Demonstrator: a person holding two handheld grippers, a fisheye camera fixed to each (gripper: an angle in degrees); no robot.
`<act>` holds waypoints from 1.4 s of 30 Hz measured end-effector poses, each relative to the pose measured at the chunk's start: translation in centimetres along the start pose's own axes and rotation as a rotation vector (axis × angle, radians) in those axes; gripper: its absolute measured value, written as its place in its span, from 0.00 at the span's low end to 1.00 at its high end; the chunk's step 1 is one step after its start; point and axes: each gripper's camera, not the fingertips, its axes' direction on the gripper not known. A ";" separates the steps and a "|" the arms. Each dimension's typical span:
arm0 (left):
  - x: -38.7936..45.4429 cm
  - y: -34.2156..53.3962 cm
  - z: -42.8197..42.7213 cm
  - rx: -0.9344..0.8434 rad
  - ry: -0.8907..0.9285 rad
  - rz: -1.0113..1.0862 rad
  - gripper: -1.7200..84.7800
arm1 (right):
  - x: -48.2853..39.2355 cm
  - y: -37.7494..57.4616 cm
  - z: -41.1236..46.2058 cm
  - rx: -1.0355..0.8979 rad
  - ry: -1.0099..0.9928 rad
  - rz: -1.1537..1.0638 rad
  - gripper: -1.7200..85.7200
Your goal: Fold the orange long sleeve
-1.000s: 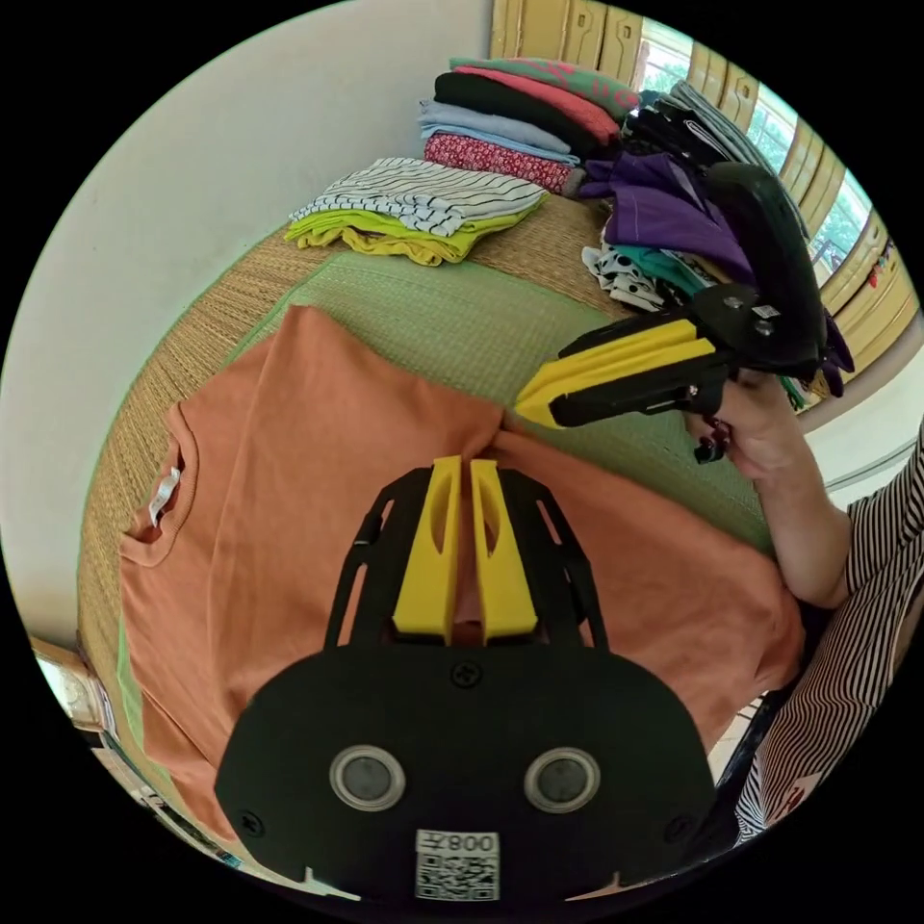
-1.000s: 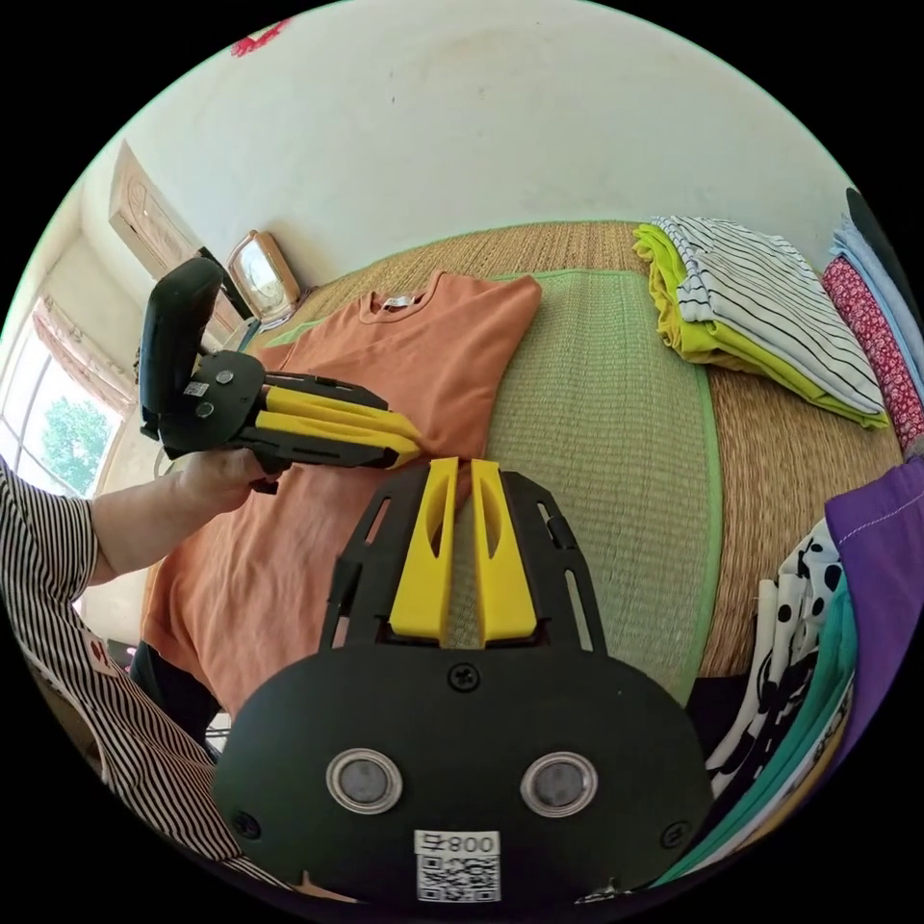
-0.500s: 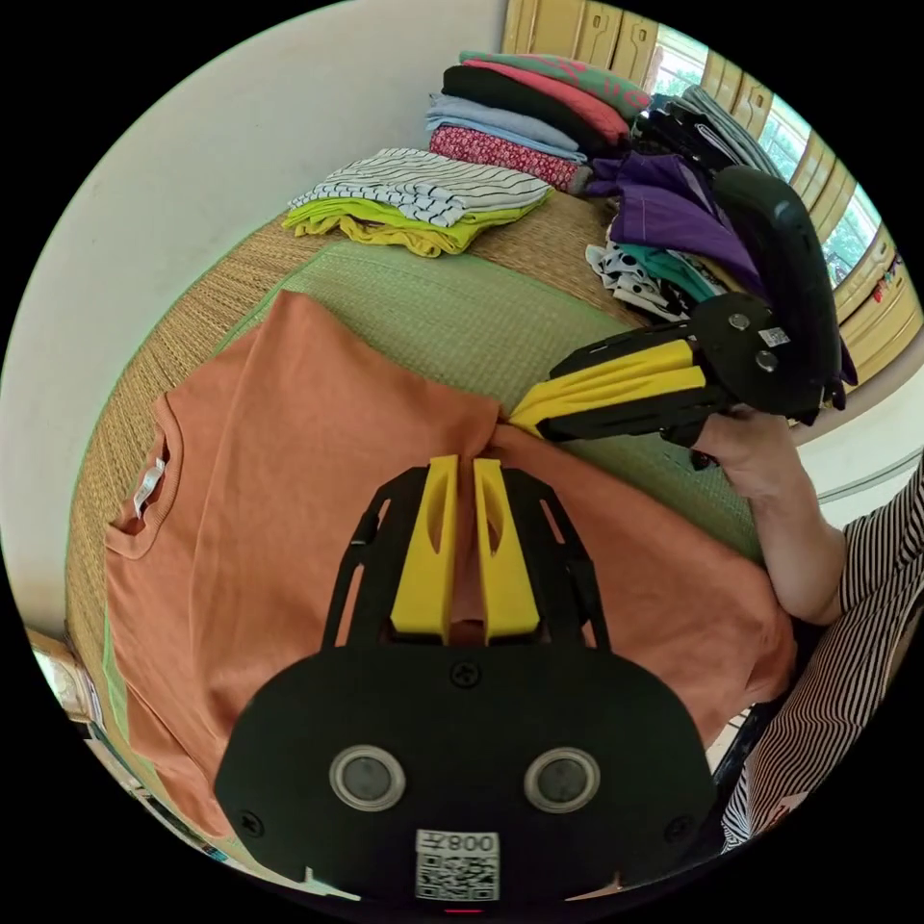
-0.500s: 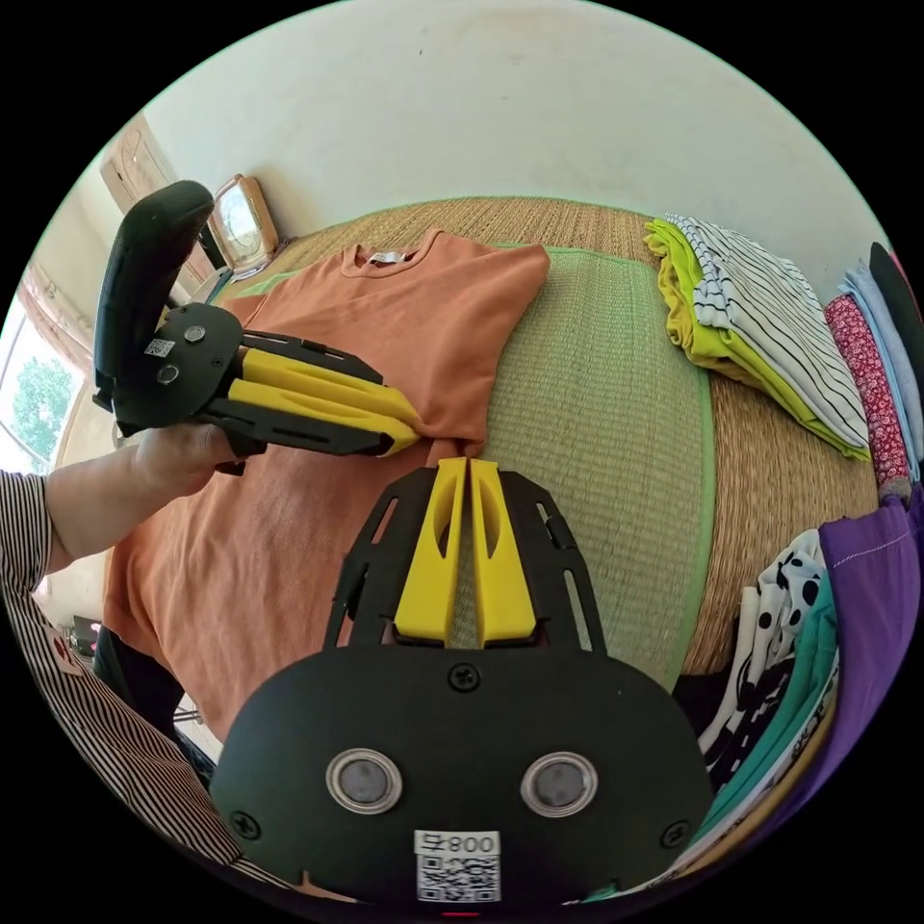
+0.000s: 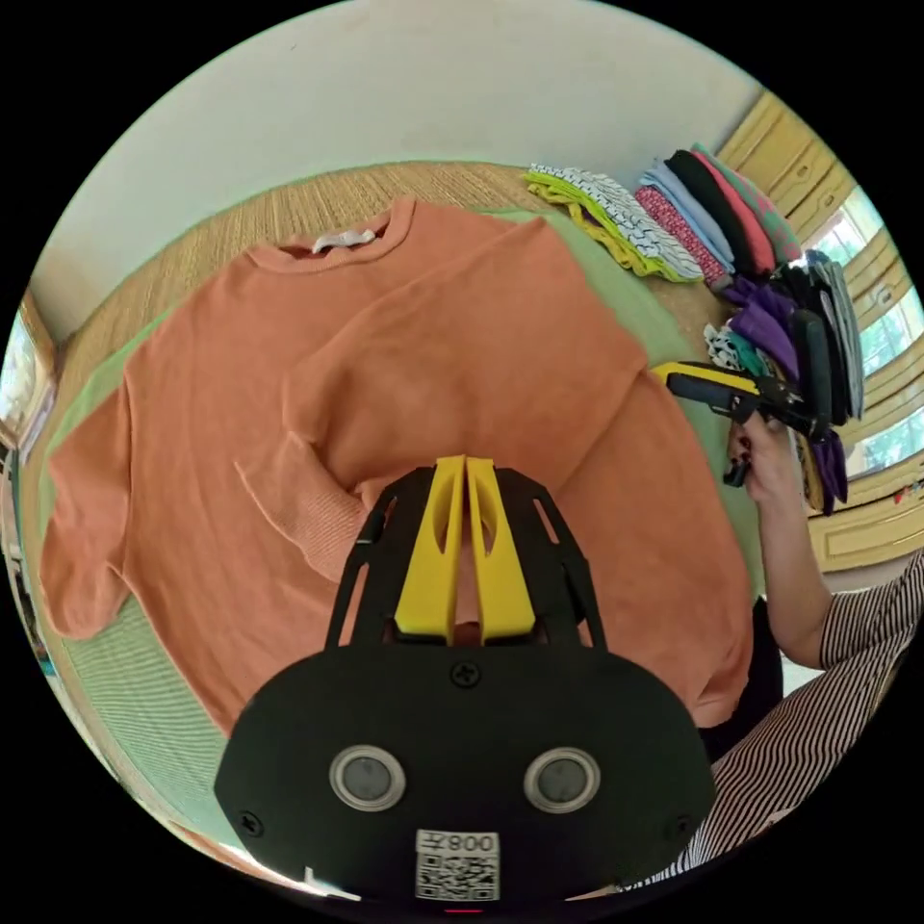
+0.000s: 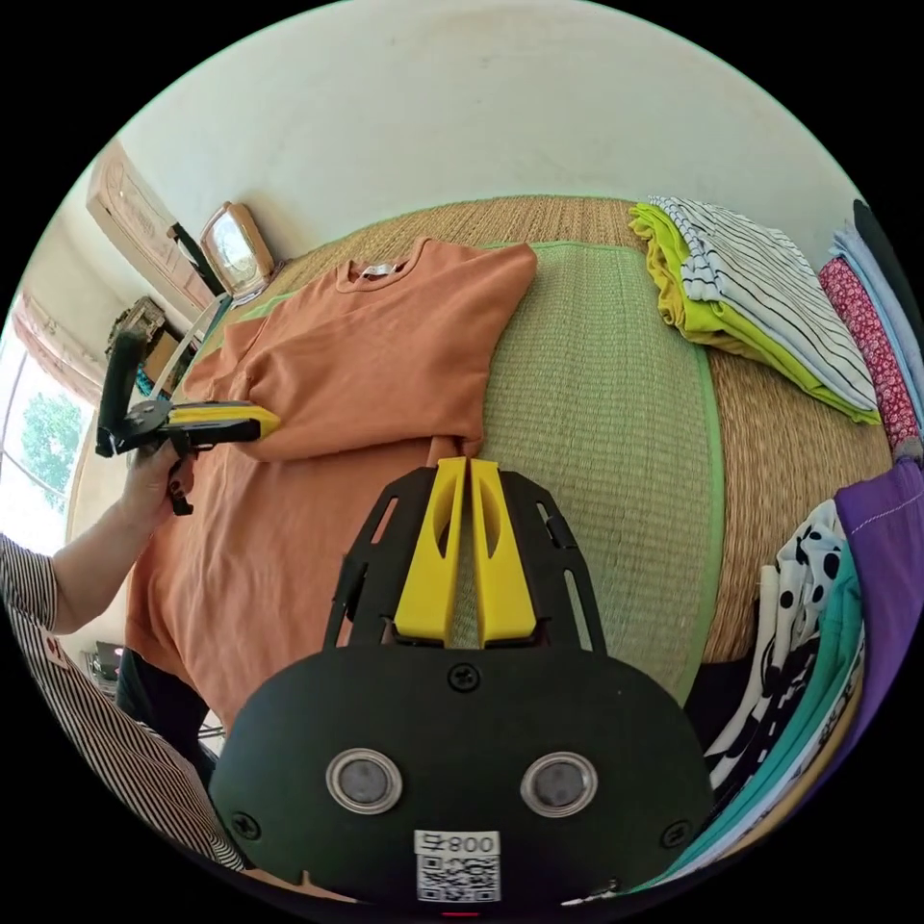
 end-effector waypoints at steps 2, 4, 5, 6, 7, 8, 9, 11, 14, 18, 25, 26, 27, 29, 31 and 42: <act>-2.4 1.7 -1.3 0.060 0.085 -0.056 0.02 | 0.2 -0.3 0.0 -0.008 -0.029 0.033 0.02; -4.1 3.5 -3.3 0.128 0.089 -0.083 0.02 | -0.2 -0.6 -0.7 -0.014 -0.008 0.052 0.02; -5.1 4.8 -4.6 0.169 0.082 -0.087 0.02 | -0.5 -0.6 -1.0 -0.012 0.023 0.055 0.02; -6.3 6.0 -5.6 0.190 0.077 -0.098 0.02 | -1.2 -0.8 -1.5 -0.005 0.088 0.056 0.02; -7.0 6.6 -6.0 0.196 0.076 -0.106 0.02 | -2.3 -1.0 -1.9 0.010 0.119 0.052 0.02; -8.5 7.7 -6.4 0.197 0.082 -0.122 0.02 | -2.9 -1.2 -2.0 0.018 0.114 0.045 0.02; -10.1 8.5 -6.5 0.185 0.120 -0.134 0.02 | -4.3 -1.8 -1.9 0.031 0.072 0.019 0.02; -12.2 9.6 -6.0 0.147 0.185 -0.136 0.02 | -7.0 -3.1 -1.1 0.039 -0.002 -0.033 0.02; -14.7 11.6 -7.3 0.182 0.239 -0.143 0.02 | -12.8 -6.3 1.9 -0.011 -0.067 -0.146 0.02; -18.0 15.6 -10.5 0.260 0.278 -0.139 0.02 | -20.7 -10.2 6.2 -0.049 -0.108 -0.295 0.02; -27.2 24.1 -14.8 0.483 0.398 -0.318 0.03 | -26.8 -12.9 15.9 -0.228 0.009 -0.347 0.02; -28.8 25.5 -15.3 0.513 0.412 -0.351 0.03 | -27.0 -12.8 16.3 -0.224 0.022 -0.345 0.02; -30.4 26.9 -15.8 0.539 0.418 -0.384 0.03 | -27.5 -12.6 16.5 -0.204 0.042 -0.348 0.02; -32.7 28.7 -16.5 0.572 0.420 -0.423 0.04 | -28.1 -12.5 17.0 -0.203 0.061 -0.355 0.02; -35.1 30.5 -17.6 0.615 0.396 -0.473 0.05 | -28.7 -12.9 17.4 -0.229 0.079 -0.366 0.02; -53.4 41.2 -24.9 0.815 0.158 -0.896 0.14 | -28.3 -12.3 16.0 -0.205 0.200 -0.251 0.02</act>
